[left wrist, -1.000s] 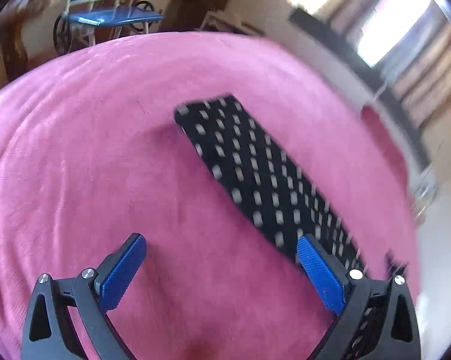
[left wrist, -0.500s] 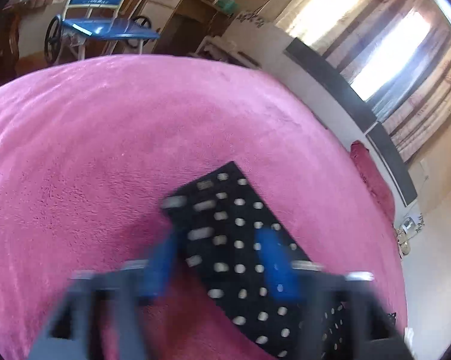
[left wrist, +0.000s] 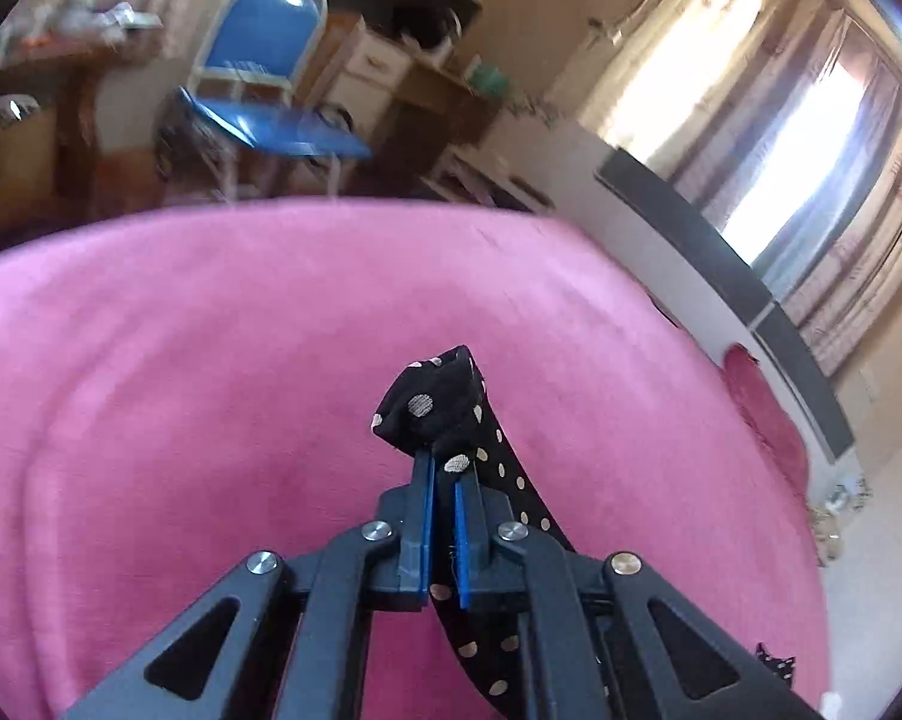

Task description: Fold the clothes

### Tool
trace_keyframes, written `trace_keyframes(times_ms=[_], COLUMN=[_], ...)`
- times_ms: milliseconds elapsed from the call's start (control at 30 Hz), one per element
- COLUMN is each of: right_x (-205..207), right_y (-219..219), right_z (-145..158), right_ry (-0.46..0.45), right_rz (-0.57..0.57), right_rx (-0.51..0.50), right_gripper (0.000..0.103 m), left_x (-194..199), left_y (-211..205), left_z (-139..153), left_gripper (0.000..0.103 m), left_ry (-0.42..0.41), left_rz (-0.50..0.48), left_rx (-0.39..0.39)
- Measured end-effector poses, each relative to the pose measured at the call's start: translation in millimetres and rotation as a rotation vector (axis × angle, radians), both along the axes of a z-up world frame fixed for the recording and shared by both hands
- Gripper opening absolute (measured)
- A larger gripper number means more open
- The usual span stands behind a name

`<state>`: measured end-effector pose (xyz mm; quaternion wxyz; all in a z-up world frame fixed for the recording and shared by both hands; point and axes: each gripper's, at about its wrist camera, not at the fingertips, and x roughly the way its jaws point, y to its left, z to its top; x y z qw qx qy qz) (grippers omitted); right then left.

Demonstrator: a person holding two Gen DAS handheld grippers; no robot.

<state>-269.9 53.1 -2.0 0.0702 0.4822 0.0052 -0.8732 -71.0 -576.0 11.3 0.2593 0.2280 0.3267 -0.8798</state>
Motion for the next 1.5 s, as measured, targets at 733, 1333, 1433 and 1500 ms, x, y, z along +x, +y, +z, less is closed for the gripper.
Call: trace_keyframes(times_ms=[733, 1333, 1433, 1500], right_x=[-78, -47, -37, -37], right_y=[-129, -126, -134, -139], right_z=[9, 22, 13, 8], right_ry=[-0.071, -0.014, -0.035, -0.026], right_rz=[0.268, 0.303, 0.316, 0.331], right_rx=[0.066, 0.025, 0.043, 0.061], right_gripper=[0.089, 0.100, 0.100, 0.100], left_x=[170, -37, -78, -94], left_y=[-42, 221, 278, 302], left_z=[-53, 17, 1, -12], left_gripper=[0.019, 0.029, 0.029, 0.029], left_ry=[-0.239, -0.285, -0.356, -0.416], left_rz=[0.207, -0.781, -0.855, -0.882], left_rx=[0.059, -0.195, -0.307, -0.356])
